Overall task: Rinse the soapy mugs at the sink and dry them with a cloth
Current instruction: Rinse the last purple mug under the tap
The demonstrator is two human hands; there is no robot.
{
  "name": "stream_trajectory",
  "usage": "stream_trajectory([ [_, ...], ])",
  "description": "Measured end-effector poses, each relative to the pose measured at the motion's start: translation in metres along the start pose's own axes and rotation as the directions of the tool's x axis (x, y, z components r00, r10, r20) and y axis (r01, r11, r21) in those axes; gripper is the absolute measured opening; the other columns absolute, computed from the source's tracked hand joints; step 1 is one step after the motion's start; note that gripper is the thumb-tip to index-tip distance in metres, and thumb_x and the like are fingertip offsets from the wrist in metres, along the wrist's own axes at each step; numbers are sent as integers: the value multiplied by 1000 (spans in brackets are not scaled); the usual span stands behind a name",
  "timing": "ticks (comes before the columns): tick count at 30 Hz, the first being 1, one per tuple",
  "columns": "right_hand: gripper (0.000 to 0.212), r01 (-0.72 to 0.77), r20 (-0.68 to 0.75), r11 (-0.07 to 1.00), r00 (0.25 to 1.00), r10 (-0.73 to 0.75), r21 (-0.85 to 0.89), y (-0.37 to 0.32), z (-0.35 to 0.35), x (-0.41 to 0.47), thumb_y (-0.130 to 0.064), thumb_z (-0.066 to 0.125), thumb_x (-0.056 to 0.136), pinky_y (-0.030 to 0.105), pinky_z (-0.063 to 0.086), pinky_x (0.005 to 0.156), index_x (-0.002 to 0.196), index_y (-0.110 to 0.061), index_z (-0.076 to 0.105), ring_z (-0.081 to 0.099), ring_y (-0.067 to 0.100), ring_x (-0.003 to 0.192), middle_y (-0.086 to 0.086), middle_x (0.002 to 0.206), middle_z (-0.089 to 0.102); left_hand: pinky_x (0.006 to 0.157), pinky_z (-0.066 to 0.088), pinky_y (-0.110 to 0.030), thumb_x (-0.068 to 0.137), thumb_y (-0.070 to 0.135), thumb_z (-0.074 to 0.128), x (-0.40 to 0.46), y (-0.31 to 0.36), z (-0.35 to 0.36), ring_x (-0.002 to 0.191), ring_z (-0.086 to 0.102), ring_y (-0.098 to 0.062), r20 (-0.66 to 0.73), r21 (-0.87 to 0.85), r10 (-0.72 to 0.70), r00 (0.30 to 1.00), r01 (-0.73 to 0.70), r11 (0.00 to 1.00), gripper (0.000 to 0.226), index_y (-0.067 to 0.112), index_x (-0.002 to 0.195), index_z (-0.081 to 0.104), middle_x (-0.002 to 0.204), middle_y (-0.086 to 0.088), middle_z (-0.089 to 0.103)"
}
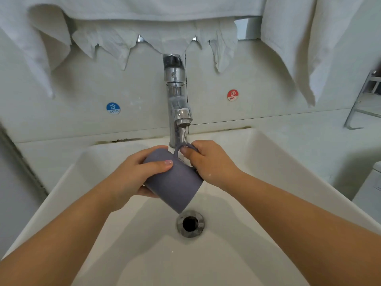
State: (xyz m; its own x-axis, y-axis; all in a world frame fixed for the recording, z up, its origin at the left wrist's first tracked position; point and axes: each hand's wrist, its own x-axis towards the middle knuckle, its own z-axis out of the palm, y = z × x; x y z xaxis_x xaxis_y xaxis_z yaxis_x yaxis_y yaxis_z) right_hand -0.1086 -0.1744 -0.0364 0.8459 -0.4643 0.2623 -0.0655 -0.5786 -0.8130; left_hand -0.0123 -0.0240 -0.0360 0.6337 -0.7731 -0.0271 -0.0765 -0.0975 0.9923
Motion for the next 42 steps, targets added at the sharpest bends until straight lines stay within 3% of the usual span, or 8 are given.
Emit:
stream_trajectory([
  [6,21,-250,118,930,967,226,270,5,3,1,-15,60,92,21,34,49,75,-14,47,44,15,60,2,67,48,62,58,-29,80,16,78,-1,-2,-1,97,65,-17,-166,58,149,975,-142,988,40,38,107,58,112,8,62],
  [15,32,-110,-119,976,989,89,-185,13,10,2,-32,41,101,29,33,56,72,-18,43,47,16,65,-2,71,49,73,52,-24,77,23,81,-2,-9,15,89,63,-5,-153,292,329,932,-275,916,47,41,111,53,108,12,59],
  [18,25,-252,-32,951,965,262,177,6,12,2,-40,44,99,25,41,62,88,-18,47,49,10,69,-3,80,53,70,56,-29,85,16,71,0,-10,16,92,64,-11,-212,168,254,943,-221,961,41,41,109,49,110,11,57],
  [20,41,-500,243,767,866,438,401,4,13,-2,-56,48,93,33,52,79,112,-20,52,59,16,91,-1,101,61,67,56,-28,89,24,66,-1,-8,17,95,63,-13,-263,52,170,950,-162,985,36,36,116,46,113,9,56],
  [24,47,-547,411,624,835,366,558,8,11,-6,-53,64,84,39,56,84,120,-24,59,63,21,107,1,117,65,72,54,-32,92,36,60,-1,-6,18,94,61,-11,-299,41,59,952,-49,998,37,25,122,41,110,6,57],
  [29,39,-251,13,926,966,258,283,4,6,-3,-50,67,82,38,57,83,99,-15,60,66,17,90,2,98,68,88,55,-47,80,39,74,-3,-7,17,93,70,-22,-115,7,-179,977,181,984,38,22,111,58,102,2,72],
  [32,47,-149,-111,944,976,189,293,2,3,-4,-53,71,77,31,55,75,100,-15,59,66,13,84,-1,94,67,81,56,-41,63,43,77,-6,-3,16,89,73,-21,4,-21,-189,982,189,982,53,27,111,63,99,3,76],
  [42,60,-449,268,779,892,364,438,0,5,-5,-43,77,76,35,58,78,124,-14,56,66,19,100,2,114,67,96,47,-41,55,38,83,-7,-7,5,109,66,-15,197,62,-229,953,221,973,70,38,121,58,115,10,71],
])
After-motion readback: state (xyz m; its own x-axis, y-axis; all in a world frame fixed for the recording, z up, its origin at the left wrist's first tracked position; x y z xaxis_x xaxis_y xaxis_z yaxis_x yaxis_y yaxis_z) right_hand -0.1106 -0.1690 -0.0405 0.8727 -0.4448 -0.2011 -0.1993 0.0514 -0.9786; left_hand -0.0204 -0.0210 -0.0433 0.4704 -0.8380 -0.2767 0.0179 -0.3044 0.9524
